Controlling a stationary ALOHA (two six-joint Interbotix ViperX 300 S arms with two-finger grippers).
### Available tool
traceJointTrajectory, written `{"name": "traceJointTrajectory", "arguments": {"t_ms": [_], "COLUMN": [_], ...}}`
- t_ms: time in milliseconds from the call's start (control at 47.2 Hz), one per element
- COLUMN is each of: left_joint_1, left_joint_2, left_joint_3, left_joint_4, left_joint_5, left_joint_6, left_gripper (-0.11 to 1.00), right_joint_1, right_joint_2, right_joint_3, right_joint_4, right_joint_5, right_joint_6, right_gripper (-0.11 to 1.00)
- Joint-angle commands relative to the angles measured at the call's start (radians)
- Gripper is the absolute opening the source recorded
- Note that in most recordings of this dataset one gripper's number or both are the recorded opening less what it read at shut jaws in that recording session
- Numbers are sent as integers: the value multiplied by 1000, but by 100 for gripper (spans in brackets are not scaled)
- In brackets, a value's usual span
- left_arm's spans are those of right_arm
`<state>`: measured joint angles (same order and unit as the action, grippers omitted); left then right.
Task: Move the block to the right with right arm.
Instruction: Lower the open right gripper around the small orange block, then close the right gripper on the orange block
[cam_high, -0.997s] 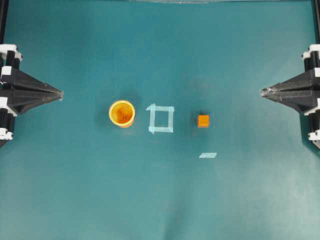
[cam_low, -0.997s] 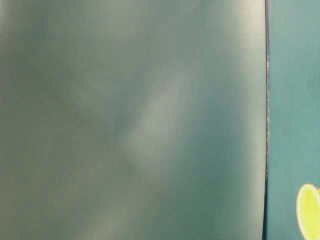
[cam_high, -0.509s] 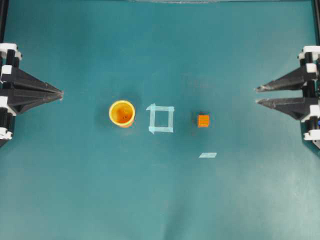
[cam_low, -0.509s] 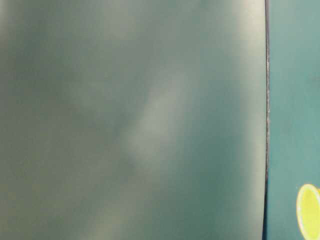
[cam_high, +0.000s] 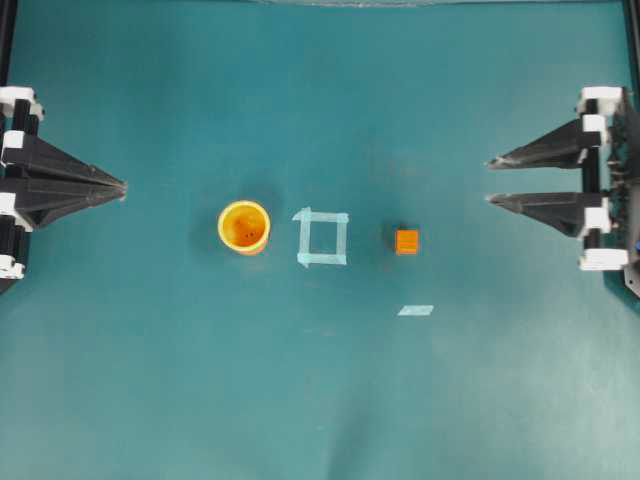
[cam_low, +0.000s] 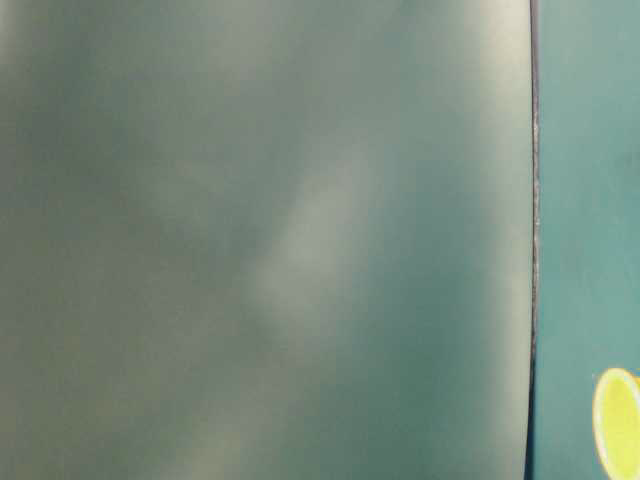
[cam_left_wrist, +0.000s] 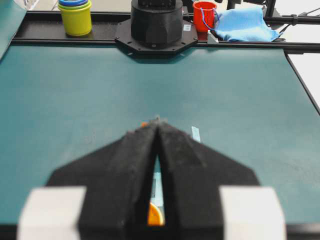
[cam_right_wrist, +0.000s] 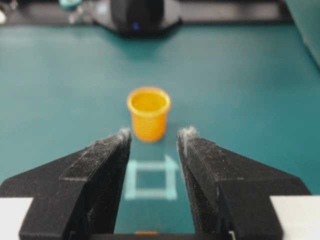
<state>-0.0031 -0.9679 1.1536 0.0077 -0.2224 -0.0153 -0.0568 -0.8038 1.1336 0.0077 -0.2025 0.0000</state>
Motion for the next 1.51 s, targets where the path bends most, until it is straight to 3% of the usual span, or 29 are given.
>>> {"name": "traceJointTrajectory", "arguments": {"t_ms": [0, 594, 806, 1103, 1484], "left_joint_1": [-2, -2, -2, -2, -2], "left_joint_2": [8, 8, 8, 8, 8], "left_joint_3": [-29, -29, -29, -29, -29], "left_joint_4": [3, 5, 3, 3, 3], "left_joint_5": [-5, 0, 0, 0, 18], "left_joint_6": [0, 0, 2, 6, 12], "left_gripper": [0, 0, 0, 0, 0], "right_joint_1": [-9, -9, -9, -20, -18], "right_joint_2": [48, 520, 626, 706, 724], "right_joint_3": [-23, -44, -84, -167, -189], "right_joint_4": [2, 0, 0, -3, 2], "right_joint_5": [-32, -291, -230, 9, 37], "right_joint_6": [-2, 0, -2, -11, -5], "right_gripper": [50, 50, 51, 55, 55]}}
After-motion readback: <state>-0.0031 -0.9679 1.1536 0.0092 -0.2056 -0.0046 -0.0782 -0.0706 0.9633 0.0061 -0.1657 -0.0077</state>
